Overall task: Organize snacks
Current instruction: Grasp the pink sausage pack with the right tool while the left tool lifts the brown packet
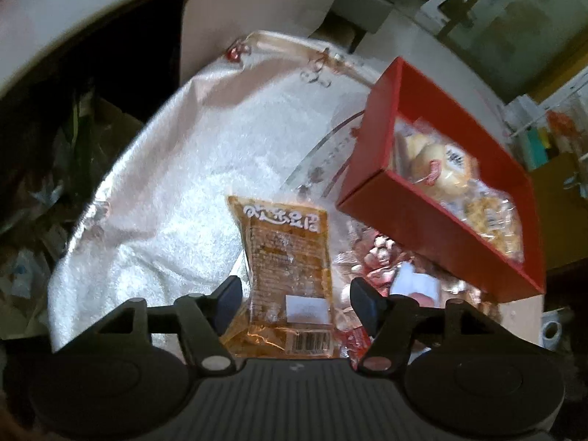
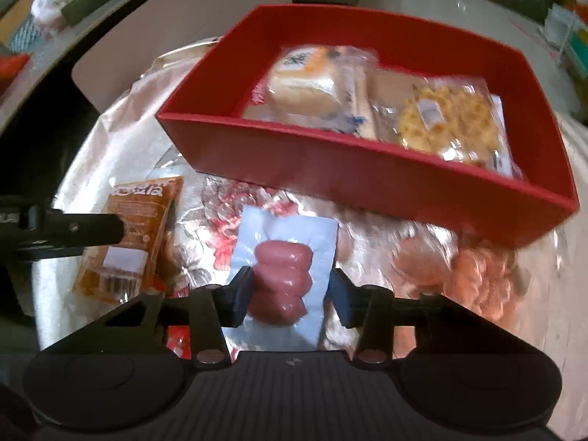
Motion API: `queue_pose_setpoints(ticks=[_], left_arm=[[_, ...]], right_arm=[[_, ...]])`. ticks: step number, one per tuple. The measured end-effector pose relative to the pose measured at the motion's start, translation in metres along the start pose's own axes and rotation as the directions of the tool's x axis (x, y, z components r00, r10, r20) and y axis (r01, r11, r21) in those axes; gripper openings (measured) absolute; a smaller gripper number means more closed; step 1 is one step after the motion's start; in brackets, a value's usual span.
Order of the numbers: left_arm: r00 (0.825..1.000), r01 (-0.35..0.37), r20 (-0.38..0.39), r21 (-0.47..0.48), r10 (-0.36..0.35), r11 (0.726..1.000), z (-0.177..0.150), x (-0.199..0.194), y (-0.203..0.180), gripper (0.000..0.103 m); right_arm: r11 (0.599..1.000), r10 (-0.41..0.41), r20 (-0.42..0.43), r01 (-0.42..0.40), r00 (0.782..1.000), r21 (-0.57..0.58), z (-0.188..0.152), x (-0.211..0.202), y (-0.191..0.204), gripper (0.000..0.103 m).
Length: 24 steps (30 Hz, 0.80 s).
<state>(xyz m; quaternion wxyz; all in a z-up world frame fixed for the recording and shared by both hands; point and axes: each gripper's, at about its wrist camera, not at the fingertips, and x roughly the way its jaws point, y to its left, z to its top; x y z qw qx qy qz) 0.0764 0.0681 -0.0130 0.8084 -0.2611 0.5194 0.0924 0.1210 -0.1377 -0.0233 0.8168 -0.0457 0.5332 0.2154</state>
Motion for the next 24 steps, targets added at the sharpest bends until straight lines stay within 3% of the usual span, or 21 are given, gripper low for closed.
queue_pose_setpoints(ticks=[4, 7, 8, 12, 15, 17, 19, 22, 24], left_arm=[[0.998, -0.057, -0.022, 0.06, 0.059, 0.997, -0.006, 0.015, -0.012, 0.065], [0.995, -0.1, -0.013, 0.103, 0.102, 0.99, -0.013, 0.024, -0.015, 0.065], [0.993, -0.119, -0.001, 0.113, 0.12, 0.986, -0.016, 0.023, -0.017, 0.059], [0.989, -0.148, 0.013, 0.13, 0.147, 0.98, -0.017, 0.021, -0.014, 0.046], [0.988, -0.156, 0.023, 0.133, 0.155, 0.979, -0.015, 0.019, -0.01, 0.045], [0.988, -0.157, 0.019, 0.113, 0.156, 0.981, -0.013, 0.019, -0.005, 0.046], [0.988, -0.156, 0.017, 0.136, 0.155, 0.978, -0.014, 0.019, -0.007, 0.047], [0.985, -0.171, 0.029, 0.18, 0.169, 0.969, -0.019, 0.022, -0.014, 0.047], [0.989, -0.149, 0.02, 0.177, 0.148, 0.973, -0.019, 0.021, -0.014, 0.045]], right_arm=[[0.997, 0.018, 0.023, -0.02, 1.0, 0.068, -0.003, -0.003, -0.009, 0.059], [0.995, 0.046, 0.014, -0.047, 0.999, 0.089, -0.003, 0.003, -0.01, 0.073], [0.996, 0.039, 0.019, -0.041, 0.999, 0.077, -0.003, 0.006, -0.005, 0.079], [0.999, -0.041, 0.022, 0.04, 0.999, 0.034, -0.002, 0.016, 0.016, 0.086], [0.999, -0.042, 0.037, 0.041, 0.998, 0.024, -0.005, 0.021, 0.021, 0.092], [0.999, 0.014, 0.064, -0.016, 0.998, 0.035, -0.009, 0.023, 0.019, 0.102], [0.999, 0.021, 0.048, -0.019, 0.999, -0.033, -0.009, 0.026, 0.022, 0.103], [0.982, -0.079, 0.015, 0.08, 0.997, -0.171, -0.014, 0.029, 0.042, 0.098], [0.975, -0.112, 0.006, 0.111, 0.994, -0.194, -0.013, 0.026, 0.045, 0.085]])
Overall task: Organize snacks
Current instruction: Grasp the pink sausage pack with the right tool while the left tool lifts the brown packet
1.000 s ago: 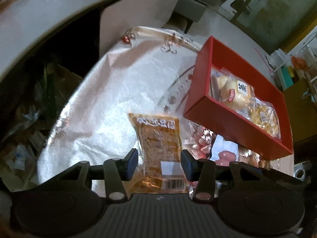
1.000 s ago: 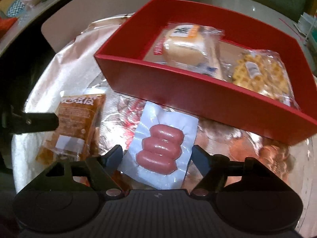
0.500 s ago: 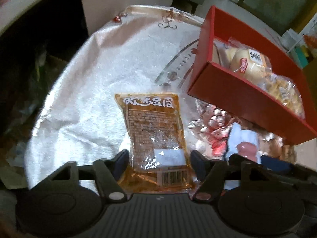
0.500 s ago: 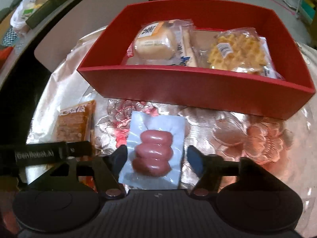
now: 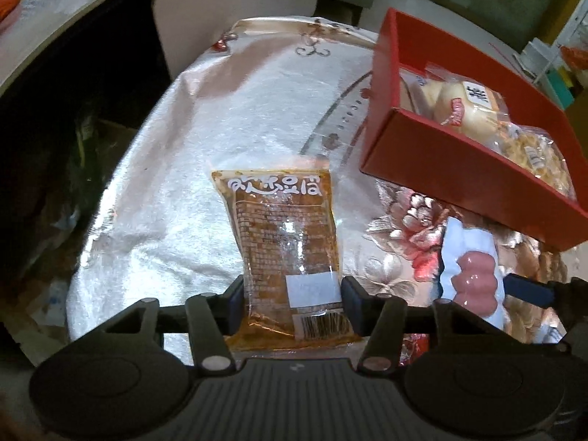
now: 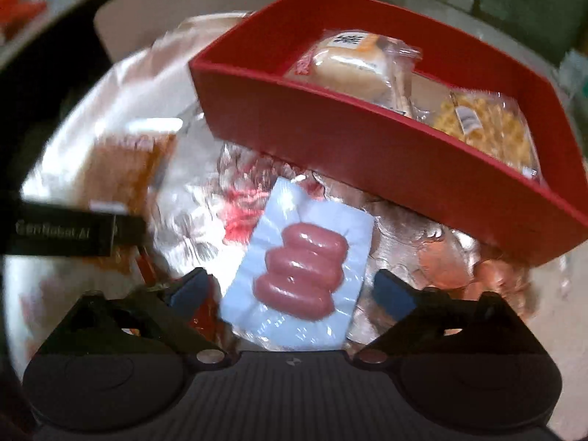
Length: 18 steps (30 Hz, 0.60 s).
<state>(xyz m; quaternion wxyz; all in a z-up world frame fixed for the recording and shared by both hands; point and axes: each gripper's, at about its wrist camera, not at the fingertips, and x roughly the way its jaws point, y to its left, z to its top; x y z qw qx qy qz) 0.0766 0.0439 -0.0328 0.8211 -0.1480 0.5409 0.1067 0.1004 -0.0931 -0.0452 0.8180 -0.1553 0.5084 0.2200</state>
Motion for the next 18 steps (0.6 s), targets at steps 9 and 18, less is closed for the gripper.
queue_pose_setpoints(ticks=[9, 18], left_arm=[[0.986, 0.163, -0.019, -0.037, -0.164, 0.986, 0.002, -0.014, -0.005, 0.044], [0.977, 0.212, -0.006, -0.065, -0.213, 0.975, 0.005, -0.025, -0.005, 0.044]], right_arm=[[0.996, -0.005, 0.004, 0.004, 1.0, 0.092, -0.006, -0.032, -0.038, 0.075], [0.98, 0.044, 0.104, -0.063, 0.994, 0.189, -0.021, -0.065, -0.076, 0.075]])
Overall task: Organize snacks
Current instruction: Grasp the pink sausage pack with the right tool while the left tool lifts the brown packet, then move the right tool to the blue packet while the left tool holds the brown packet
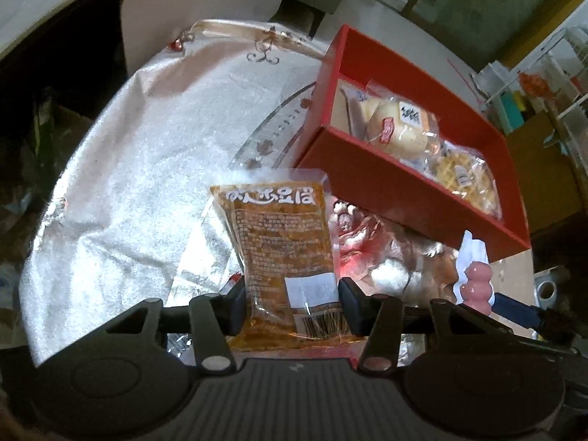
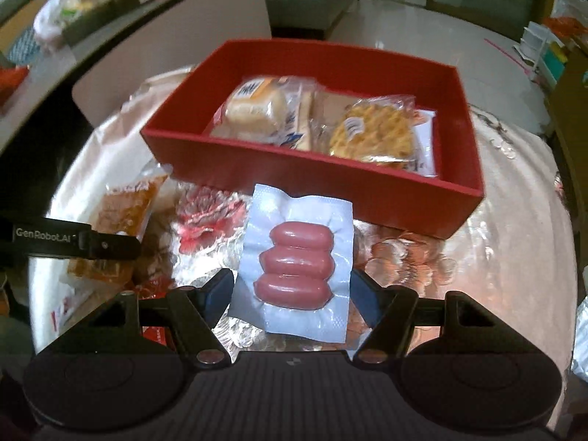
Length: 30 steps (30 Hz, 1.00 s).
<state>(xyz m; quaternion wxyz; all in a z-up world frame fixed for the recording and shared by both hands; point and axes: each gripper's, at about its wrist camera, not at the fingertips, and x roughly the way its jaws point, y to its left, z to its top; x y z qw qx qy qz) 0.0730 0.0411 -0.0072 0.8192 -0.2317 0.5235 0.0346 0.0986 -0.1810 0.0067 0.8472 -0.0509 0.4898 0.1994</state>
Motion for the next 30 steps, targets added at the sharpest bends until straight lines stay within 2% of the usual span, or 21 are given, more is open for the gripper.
queue_pose_setpoints(ticks=[10, 21, 30], left_arm=[[0.999, 0.042, 0.014, -0.001, -0.042, 0.999, 0.0, -0.01, -0.004, 0.043], [0.99, 0.134, 0.057, -0.053, -0.131, 0.99, 0.001, -0.036, 0.003, 0.043], [0.985, 0.141, 0.107, -0.069, -0.133, 0.988, -0.001, -0.051, 0.009, 0.043]], right_arm=[[0.998, 0.048, 0.06, -0.05, 0.997, 0.035, 0.005, -0.014, -0.01, 0.075], [0.994, 0.082, 0.106, -0.088, 0.991, 0.059, 0.009, -0.028, -0.017, 0.075], [0.992, 0.101, 0.125, -0.109, 0.987, 0.06, 0.011, -0.034, -0.016, 0.075]])
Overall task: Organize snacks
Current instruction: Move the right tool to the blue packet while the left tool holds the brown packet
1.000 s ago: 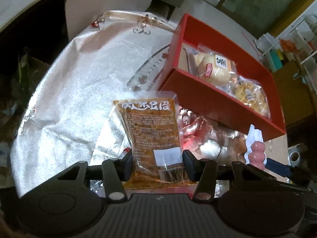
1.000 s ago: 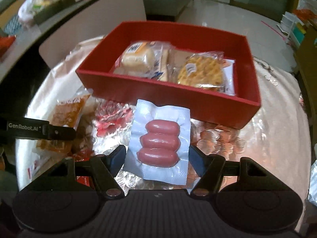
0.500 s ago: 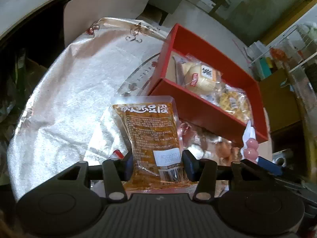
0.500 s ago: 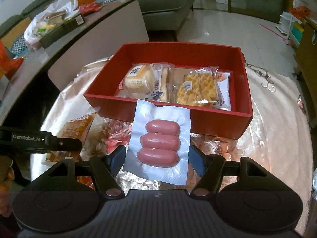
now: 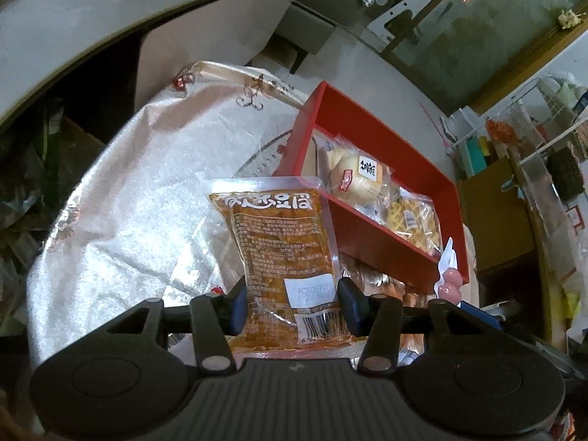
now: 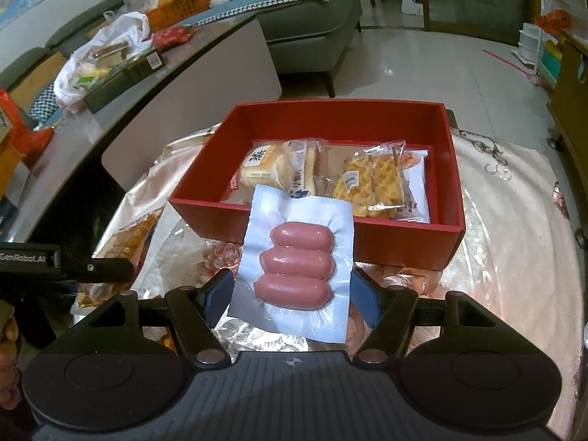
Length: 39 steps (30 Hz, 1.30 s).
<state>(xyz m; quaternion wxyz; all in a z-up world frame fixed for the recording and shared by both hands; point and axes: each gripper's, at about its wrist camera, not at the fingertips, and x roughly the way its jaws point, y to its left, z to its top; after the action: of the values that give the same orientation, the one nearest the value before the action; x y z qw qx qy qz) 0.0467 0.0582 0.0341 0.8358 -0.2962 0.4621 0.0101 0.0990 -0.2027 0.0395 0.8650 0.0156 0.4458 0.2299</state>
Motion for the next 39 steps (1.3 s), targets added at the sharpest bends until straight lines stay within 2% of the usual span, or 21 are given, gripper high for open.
queue_pose_setpoints(ticks=[6, 20, 22, 29, 34, 36, 39], left_arm=[[0.999, 0.012, 0.033, 0.029, -0.013, 0.999, 0.0, -0.004, -0.011, 0.043], [0.997, -0.015, 0.079, 0.102, 0.006, 0.995, -0.001, -0.005, -0.029, 0.043], [0.996, -0.022, 0.083, 0.11, 0.012, 0.994, -0.001, -0.004, -0.031, 0.043], [0.997, -0.031, 0.073, 0.117, 0.023, 0.993, -0.002, -0.002, -0.03, 0.043], [0.999, -0.026, 0.046, 0.123, 0.02, 0.992, -0.003, 0.003, -0.029, 0.043], [0.999, -0.017, 0.042, 0.126, 0.012, 0.992, -0.003, 0.003, -0.029, 0.043], [0.999, -0.002, 0.034, 0.117, -0.002, 0.993, -0.003, 0.004, -0.031, 0.043]], right_arm=[[1.0, 0.008, 0.024, -0.008, 1.0, 0.004, 0.004, -0.005, 0.0, 0.075], [1.0, 0.003, 0.037, -0.003, 0.999, 0.01, 0.006, -0.008, -0.002, 0.076], [1.0, 0.007, 0.036, -0.007, 0.999, 0.012, 0.006, -0.008, -0.002, 0.071], [1.0, -0.021, -0.025, 0.021, 0.999, 0.007, 0.001, 0.005, -0.006, 0.071], [0.998, -0.058, -0.109, 0.061, 0.992, 0.024, -0.016, 0.015, -0.017, 0.077], [0.997, -0.059, -0.136, 0.066, 0.989, 0.049, -0.026, 0.018, -0.02, 0.083], [0.991, -0.038, -0.166, 0.058, 0.985, 0.12, -0.035, 0.027, -0.025, 0.084]])
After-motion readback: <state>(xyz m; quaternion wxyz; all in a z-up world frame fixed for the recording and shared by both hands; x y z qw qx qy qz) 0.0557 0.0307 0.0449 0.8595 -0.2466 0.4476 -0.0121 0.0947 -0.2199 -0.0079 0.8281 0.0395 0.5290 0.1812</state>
